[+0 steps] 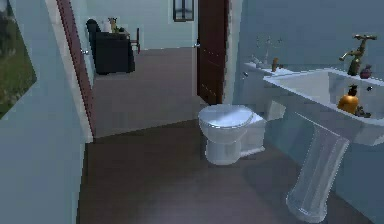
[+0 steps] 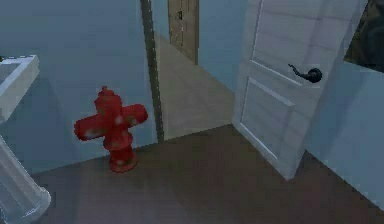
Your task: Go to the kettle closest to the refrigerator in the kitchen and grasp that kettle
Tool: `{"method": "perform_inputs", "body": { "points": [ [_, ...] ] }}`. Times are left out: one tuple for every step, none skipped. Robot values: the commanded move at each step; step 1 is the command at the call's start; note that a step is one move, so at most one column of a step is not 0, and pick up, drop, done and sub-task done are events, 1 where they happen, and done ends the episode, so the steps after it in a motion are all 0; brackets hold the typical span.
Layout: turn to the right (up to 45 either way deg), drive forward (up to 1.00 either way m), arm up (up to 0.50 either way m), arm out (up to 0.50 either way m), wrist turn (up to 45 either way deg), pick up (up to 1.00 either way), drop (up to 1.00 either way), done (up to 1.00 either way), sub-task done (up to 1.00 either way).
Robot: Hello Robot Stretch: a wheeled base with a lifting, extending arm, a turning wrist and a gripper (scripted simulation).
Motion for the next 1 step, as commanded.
{"method": "perform_inputs", "body": {
  "points": [
    [-12.0, 0.00, 0.00, 0.00, 0.0, 0.00, 0.00, 0.00, 0.00]
  ]
}}
